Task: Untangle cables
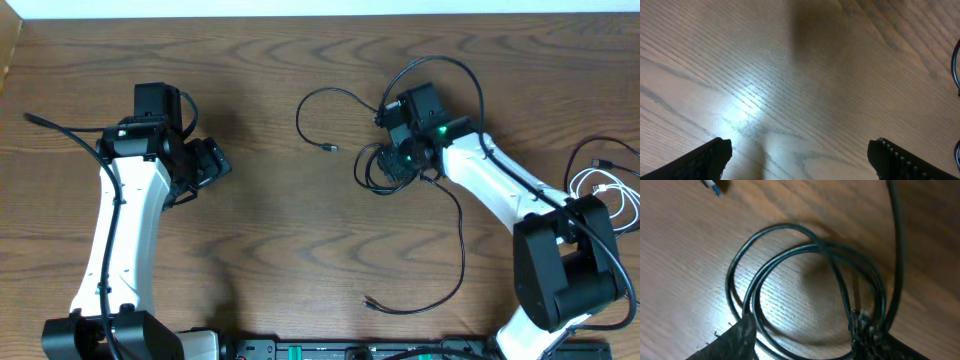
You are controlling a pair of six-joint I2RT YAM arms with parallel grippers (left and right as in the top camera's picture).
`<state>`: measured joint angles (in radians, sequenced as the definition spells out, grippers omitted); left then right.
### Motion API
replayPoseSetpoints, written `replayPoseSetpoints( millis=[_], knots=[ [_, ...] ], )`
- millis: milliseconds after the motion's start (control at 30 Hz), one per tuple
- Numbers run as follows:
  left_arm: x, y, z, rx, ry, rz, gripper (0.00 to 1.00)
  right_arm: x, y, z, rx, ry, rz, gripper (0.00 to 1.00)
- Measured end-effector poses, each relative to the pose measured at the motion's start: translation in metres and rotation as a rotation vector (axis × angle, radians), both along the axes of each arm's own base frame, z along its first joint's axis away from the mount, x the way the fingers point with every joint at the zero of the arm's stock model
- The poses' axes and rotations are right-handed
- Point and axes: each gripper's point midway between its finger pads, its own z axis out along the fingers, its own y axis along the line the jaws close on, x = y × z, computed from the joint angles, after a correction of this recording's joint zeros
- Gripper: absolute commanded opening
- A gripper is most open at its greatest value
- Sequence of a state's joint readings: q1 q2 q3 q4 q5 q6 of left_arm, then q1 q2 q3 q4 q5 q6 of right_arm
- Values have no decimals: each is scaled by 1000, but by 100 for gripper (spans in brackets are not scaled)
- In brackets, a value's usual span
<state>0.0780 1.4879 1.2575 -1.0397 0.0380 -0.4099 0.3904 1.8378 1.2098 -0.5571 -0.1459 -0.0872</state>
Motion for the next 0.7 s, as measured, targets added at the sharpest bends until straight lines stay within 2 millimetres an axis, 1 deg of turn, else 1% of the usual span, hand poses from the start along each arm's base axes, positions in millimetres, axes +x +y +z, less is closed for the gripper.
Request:
replayPoseSetpoints(
  millis=[33,100,167,267,300,367,467,600,700],
  knots=[
    [0,0,0,0,0,0,92,-2,-1,-6,-1,-1,-3,46],
    [0,0,0,0,1,0,92,-2,-2,-12,2,-15,-4,44],
    [0,0,0,0,0,0,92,-2,-2,-17,5,-28,-5,43],
    [0,0,0,0,0,0,92,-8,-6,-29,-1,-27,-8,43],
    [0,0,0,0,1,0,92,-9,-7,-32,-4,-28,-10,41],
    [0,0,0,0,0,0,91,-14,-11,-39,-15,-21,-21,42],
    [0,0,0,0,0,0,92,-7,-8,-36,-2,-51,-29,43],
    [0,0,0,0,0,0,92,-9,-3,-33,31,-41,-22,44],
    [0,0,0,0,0,0,92,-5,3,-19,63,-66,-15,45]
  ],
)
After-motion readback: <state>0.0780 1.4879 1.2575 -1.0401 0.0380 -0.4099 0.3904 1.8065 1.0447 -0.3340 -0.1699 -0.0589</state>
